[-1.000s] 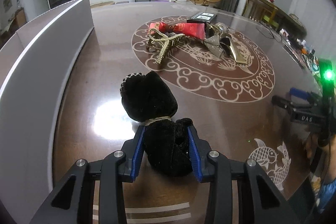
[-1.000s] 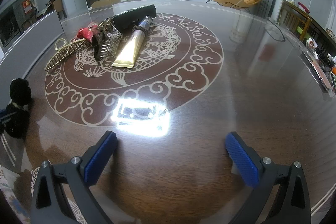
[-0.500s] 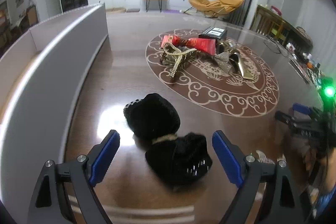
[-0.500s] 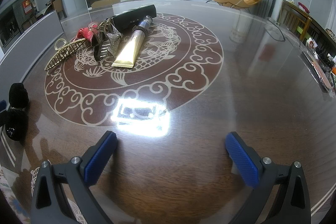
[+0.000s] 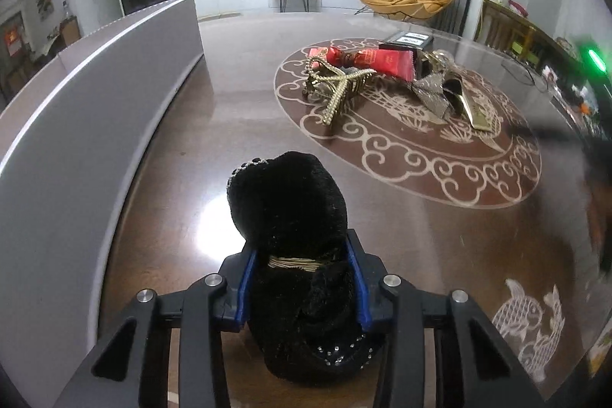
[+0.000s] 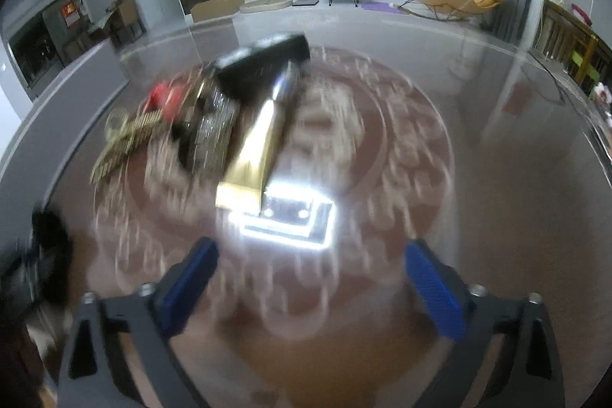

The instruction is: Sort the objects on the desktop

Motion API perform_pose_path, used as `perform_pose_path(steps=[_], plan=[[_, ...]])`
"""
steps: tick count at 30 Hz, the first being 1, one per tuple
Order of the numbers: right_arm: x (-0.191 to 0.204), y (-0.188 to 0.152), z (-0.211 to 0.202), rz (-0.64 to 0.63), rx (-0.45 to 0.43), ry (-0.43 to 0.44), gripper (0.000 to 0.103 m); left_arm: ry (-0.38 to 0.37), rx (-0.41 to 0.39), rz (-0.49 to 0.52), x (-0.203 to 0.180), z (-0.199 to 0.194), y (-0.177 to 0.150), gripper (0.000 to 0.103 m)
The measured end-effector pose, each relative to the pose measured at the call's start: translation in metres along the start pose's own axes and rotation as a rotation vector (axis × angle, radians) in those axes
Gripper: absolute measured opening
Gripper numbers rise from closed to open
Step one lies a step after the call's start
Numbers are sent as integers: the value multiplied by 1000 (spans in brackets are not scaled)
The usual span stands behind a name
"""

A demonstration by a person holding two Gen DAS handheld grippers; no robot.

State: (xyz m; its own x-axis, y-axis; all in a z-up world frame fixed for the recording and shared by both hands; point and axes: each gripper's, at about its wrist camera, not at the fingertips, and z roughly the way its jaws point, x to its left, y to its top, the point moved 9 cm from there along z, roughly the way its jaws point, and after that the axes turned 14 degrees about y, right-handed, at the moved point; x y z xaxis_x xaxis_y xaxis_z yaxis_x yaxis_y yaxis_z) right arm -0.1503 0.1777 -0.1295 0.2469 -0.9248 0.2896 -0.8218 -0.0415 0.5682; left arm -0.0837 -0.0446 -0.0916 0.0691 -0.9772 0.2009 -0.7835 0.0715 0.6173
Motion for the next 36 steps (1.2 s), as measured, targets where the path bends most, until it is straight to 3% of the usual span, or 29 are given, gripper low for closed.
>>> perform_pose_path(steps=[3,9,10,13,14,21,26,32,36], plan=[[-2,32,29,49,36,40,78,-9,-6,10,1,-4,-4,41],[9,72,63,19,31,40,74,-21,-13,24,1,-6,-7,41],[10,74,70,-1,36,40,66,-22,-14,25,1,-5,-6,41],[19,75,73,-100,64,16,31,-28,-17,25,0,-7,-7,41],[19,73,72,-102,70,27,27,-31,-17,24,0,-7,-7,41],[27,30,15,-88,50,139,27,-92,-66,8,-3,-38,-14,37],[61,8,-33,-118,38,212,27,-141,-139,-32,7,-81,-8,37],[162,12,-70,-227,-1,347,27,-165,-216,-153,64,-135,10,37],[265,29,-83,-313,-33,492,27,-82,-241,-238,142,-154,18,37]])
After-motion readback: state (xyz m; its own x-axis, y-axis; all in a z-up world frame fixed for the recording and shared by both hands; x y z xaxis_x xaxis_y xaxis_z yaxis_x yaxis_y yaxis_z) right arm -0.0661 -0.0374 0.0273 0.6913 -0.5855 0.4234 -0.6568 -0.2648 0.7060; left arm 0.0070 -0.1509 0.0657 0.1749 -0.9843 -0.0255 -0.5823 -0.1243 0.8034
